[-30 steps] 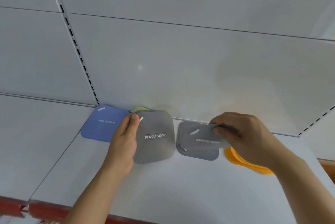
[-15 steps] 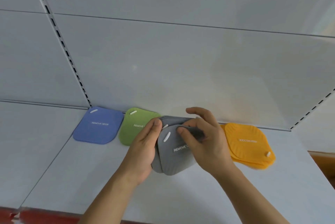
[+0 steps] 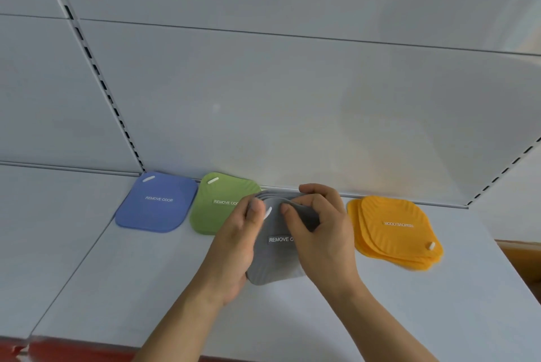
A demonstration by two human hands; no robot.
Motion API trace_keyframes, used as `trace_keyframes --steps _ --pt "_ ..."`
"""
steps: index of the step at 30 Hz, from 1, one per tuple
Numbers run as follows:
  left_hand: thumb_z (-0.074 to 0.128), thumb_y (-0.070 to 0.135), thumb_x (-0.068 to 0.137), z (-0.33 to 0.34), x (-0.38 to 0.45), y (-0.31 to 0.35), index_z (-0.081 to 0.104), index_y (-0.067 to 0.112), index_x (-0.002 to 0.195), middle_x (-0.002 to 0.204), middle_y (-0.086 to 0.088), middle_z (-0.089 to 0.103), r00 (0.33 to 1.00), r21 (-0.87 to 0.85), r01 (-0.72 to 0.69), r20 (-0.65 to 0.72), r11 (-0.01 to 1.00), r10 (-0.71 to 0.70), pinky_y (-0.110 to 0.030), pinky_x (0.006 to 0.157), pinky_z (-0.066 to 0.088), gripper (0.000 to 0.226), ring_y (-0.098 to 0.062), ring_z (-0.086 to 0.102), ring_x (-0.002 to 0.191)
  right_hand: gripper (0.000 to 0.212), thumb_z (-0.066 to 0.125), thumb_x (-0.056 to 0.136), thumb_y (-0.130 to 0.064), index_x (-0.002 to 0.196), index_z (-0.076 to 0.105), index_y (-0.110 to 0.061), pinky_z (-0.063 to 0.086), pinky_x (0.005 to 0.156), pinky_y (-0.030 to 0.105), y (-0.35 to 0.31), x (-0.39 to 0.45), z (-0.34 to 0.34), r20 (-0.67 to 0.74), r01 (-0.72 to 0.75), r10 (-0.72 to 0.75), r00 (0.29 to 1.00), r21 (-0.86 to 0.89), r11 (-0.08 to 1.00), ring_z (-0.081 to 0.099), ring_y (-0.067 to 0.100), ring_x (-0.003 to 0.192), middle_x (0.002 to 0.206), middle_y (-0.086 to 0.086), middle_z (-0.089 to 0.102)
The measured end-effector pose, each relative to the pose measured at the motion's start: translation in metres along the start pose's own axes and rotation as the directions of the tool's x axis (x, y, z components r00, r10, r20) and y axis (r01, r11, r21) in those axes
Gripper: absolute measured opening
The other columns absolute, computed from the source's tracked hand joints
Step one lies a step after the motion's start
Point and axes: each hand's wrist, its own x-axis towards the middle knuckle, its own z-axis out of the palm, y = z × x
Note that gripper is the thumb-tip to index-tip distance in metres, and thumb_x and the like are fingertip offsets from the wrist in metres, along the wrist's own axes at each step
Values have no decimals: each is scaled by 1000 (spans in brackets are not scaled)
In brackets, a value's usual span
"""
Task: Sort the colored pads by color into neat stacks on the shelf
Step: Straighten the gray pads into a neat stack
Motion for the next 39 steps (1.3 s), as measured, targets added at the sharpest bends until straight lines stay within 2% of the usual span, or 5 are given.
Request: trace_keyframes --steps 5,11,23,31,39 --pt "64 38 97 -12 3 -2 71 30 122 124 2 76 982 156 -166 -61 974 177 -57 114 47 27 -21 68 122 17 68 98 -30 113 71 -23 52 91 22 9 11 -5 7 108 -108 994 6 994 62 6 116 123 -12 64" --pt "66 34 99 -46 9 3 71 25 124 127 -3 75 965 66 -147 -209 987 157 -61 118 41 27 -27 64 130 39 59 94 -37 127 65 -18 46 107 41 64 52 -22 376 196 106 921 -680 706 52 31 128 133 1 61" --pt "58 25 106 -55 6 6 72 20 119 120 -5 77 957 20 -97 -273 995 99 -59 108 51 20 -22 71 114 51 69 80 -63 119 67 -30 48 98 42 61 90 -30 537 259 253 805 -702 663 48 27 117 114 1 51" --pt "58 25 106 -53 9 11 72 23 120 123 -4 77 966 2 -100 -240 995 98 -55 110 49 20 -27 67 124 15 63 95 -17 95 68 -31 48 70 22 17 67 -82 471 308 -111 875 -365 879 61 10 81 83 -16 67" --pt "51 31 109 -11 18 5 74 21 121 122 -10 77 984 -86 -13 -177 996 -2 -46 102 52 27 -30 70 120 6 79 88 -17 94 77 -16 57 76 45 3 19 -54 225 -316 253 941 312 896 73 23 81 86 4 80"
